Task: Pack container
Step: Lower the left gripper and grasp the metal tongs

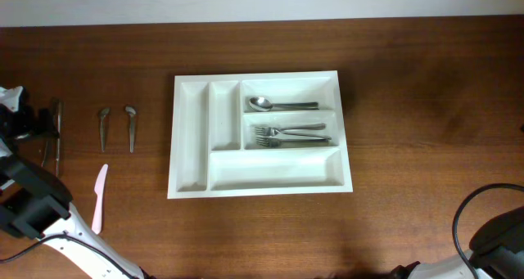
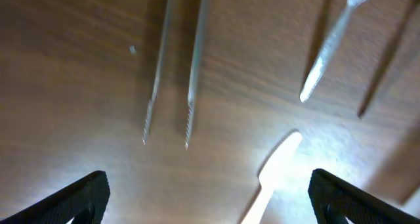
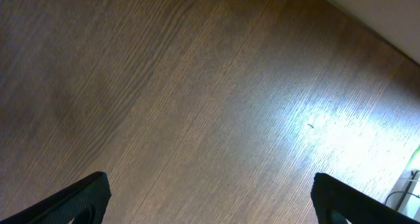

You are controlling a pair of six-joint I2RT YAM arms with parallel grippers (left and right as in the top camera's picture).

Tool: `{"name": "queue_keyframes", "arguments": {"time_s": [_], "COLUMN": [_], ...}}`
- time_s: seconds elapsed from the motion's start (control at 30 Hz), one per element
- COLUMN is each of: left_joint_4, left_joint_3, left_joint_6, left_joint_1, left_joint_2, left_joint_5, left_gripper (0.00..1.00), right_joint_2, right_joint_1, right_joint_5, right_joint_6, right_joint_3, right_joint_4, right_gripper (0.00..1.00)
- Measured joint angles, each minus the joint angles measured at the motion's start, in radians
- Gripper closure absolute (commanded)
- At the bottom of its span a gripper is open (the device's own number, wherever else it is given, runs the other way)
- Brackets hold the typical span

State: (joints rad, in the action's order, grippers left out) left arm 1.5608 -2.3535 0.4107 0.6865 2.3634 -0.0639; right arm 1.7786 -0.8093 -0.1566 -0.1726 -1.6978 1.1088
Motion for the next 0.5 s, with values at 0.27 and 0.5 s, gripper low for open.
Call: {"name": "queue_keyframes", "arguments": {"time_s": [0.27, 0.5], "left_joint_4": [-0.058, -0.186], "left_joint_3": [0.0, 0.0], "left_joint_6": [0.0, 0.05], "left_joint_1": [0.0, 0.0], "left_joint_2": [0.001, 0.001], "left_joint_5": [-0.001, -0.008], "left_gripper": [0.01, 0.01], "right_joint_2": [0.0, 0.0], "right_joint_1": [0.0, 0.0], "right_joint_5": [0.0, 0.0], "right_joint_6": [0.0, 0.0], "right_joint_3": [0.0, 0.0], "right_joint_4": [0.0, 0.0], "right_gripper": [0.01, 0.01]}}
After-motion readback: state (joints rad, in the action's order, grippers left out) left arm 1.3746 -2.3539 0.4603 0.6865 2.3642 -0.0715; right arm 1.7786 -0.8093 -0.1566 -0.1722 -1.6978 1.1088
